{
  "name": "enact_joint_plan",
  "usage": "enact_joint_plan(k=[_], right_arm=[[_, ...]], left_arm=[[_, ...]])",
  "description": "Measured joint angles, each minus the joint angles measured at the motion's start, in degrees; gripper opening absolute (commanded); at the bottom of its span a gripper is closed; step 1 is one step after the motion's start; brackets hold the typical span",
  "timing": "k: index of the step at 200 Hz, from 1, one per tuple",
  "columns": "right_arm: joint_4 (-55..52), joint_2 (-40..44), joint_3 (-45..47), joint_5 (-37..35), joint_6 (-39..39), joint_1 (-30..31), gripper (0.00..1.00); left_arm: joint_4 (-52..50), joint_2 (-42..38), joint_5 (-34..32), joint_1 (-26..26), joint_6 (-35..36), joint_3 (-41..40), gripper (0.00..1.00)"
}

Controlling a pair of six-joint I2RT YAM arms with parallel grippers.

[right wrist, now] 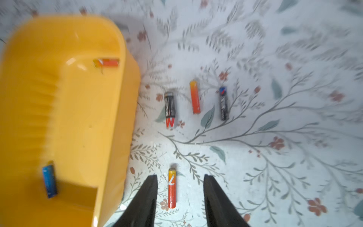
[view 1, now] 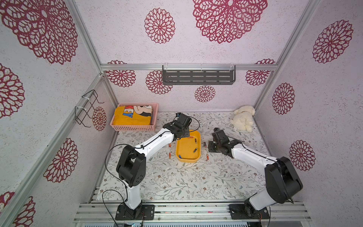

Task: Take the batteries out of the storage box
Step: Pick up the battery from the storage box.

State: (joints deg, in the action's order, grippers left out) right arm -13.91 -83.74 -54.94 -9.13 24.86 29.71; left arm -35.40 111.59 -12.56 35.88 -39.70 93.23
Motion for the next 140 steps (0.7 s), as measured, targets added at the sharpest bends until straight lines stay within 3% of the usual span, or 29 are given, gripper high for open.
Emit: enact_joint_plan(k=[33, 79, 140], right_arm=[[9.81, 10.12, 7.10, 1.55, -4.81, -0.24, 0.48], [21.81, 15.19, 18.93, 9.27, -8.09, -0.02, 0.51], [27.26, 18.10, 20.70, 10.36, -9.70, 0.13, 0.52]], left_arm=[[-0.79, 10.49, 3.87, -0.02, -0.92, 7.15, 0.48], [-3.41, 19.54, 7.06, 0.00, -1.03, 16.15, 0.48], [-7.87, 27.36, 8.09, 0.13, 0.15, 27.12, 0.48]])
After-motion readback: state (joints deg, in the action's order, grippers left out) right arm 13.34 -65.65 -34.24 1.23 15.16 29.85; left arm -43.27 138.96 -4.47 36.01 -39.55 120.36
